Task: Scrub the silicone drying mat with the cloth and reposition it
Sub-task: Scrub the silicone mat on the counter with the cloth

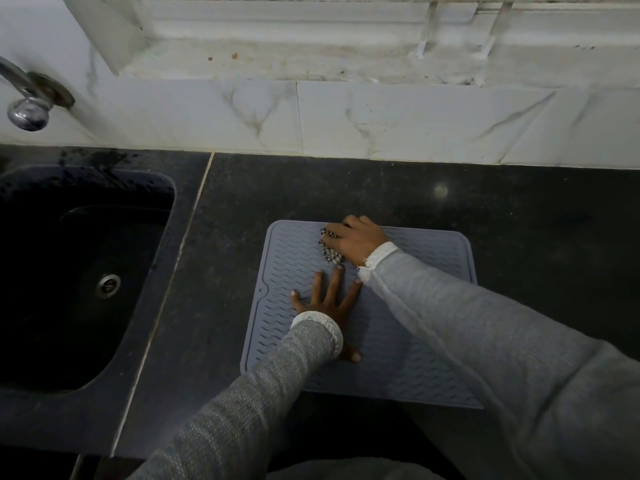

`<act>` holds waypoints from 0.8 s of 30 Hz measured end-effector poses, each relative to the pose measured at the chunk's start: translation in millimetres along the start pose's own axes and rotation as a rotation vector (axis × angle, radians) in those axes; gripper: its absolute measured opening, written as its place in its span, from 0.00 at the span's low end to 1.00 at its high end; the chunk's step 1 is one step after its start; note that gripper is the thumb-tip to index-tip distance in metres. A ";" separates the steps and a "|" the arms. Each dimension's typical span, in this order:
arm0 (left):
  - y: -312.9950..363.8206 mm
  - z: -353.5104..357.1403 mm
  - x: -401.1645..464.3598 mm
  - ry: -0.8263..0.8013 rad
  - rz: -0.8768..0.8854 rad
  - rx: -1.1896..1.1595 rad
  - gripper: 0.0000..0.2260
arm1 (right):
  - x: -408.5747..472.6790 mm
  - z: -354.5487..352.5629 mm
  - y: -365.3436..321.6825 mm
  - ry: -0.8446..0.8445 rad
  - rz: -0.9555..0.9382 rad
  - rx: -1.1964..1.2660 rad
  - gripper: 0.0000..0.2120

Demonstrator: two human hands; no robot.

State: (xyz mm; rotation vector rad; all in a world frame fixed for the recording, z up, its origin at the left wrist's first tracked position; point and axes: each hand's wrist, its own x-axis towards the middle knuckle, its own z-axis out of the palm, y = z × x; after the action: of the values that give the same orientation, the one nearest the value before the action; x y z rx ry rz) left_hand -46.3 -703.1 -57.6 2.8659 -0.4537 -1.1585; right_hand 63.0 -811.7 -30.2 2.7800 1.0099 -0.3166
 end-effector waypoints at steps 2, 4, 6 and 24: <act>0.1 -0.2 -0.3 -0.001 0.000 0.000 0.60 | -7.0 9.6 4.5 -0.022 0.005 -0.017 0.29; 0.1 1.0 -0.5 0.023 0.003 0.000 0.60 | -23.6 20.6 21.4 -0.044 0.011 -0.040 0.34; -0.6 0.8 -1.7 0.029 0.002 0.003 0.61 | -37.9 29.1 37.2 -0.062 0.029 -0.071 0.33; -27.7 11.5 -15.7 0.089 0.025 -0.012 0.58 | -7.6 -13.7 10.8 0.015 0.098 0.035 0.24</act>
State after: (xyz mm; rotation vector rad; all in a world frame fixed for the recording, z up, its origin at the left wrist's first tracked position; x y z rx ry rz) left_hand -57.7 -671.2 -58.7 2.8785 -0.4757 -1.0210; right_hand 66.3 -821.4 -14.1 2.8560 0.8766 -0.3030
